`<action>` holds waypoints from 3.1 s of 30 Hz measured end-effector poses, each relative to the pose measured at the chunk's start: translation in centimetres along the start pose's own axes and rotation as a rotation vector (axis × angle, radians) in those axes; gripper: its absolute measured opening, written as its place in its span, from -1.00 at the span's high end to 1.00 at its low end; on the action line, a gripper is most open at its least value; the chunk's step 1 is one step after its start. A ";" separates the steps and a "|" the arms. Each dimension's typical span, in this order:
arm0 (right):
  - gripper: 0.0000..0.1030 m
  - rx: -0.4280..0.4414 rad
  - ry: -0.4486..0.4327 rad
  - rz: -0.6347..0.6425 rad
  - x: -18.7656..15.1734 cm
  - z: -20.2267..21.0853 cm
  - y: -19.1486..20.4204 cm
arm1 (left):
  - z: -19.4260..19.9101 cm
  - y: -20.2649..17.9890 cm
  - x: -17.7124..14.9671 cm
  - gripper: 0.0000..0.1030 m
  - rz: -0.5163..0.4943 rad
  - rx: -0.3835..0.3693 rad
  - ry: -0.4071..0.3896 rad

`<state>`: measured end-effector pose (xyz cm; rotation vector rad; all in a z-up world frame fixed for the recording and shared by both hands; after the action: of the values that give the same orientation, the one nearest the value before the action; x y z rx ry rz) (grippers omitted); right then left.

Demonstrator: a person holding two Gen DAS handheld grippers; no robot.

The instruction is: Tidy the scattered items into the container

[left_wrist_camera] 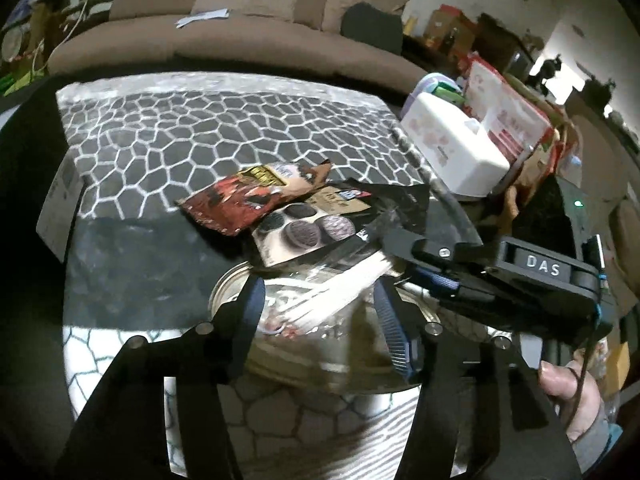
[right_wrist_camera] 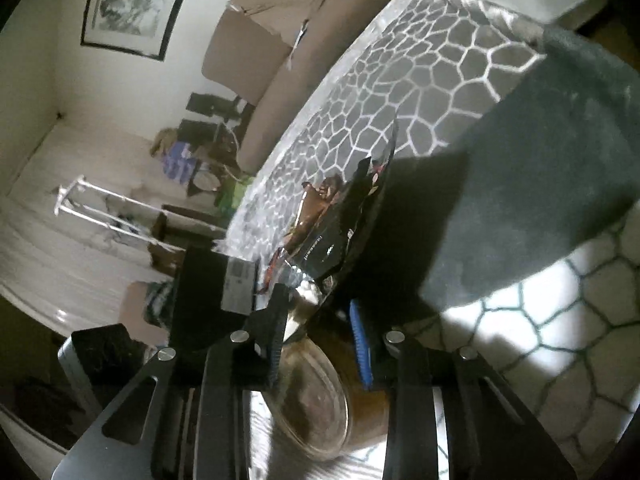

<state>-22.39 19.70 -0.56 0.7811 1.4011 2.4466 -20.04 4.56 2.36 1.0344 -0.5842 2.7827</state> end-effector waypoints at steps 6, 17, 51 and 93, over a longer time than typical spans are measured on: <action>0.76 0.005 -0.014 0.040 -0.1 0.4 0.8 | -0.3 -0.9 -0.2 0.66 -0.021 -0.009 0.008; 0.89 0.061 0.012 0.002 -1.1 3.5 3.2 | 3.0 -1.5 -1.7 0.75 0.007 -0.070 0.013; 0.08 -0.172 0.102 0.173 1.7 1.3 6.6 | 3.6 0.2 -3.2 0.78 -0.084 0.010 0.019; 0.30 -0.259 0.124 0.210 -0.2 1.0 7.2 | 4.9 -0.3 -4.6 -0.24 -0.037 0.048 0.064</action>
<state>-21.17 16.57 5.89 0.7603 1.0535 2.8076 -13.51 3.01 2.86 0.9510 -0.4874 2.7993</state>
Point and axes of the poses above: each gripper's, at about its wrist camera, not at the fingertips, and z roughly against the way its jaws point, y to its left, x to its top, the point moved 5 cm from there along -z, roughly the way its jaws point, and after that the axes turned 5 degrees about -y, right-handed, at the moved point
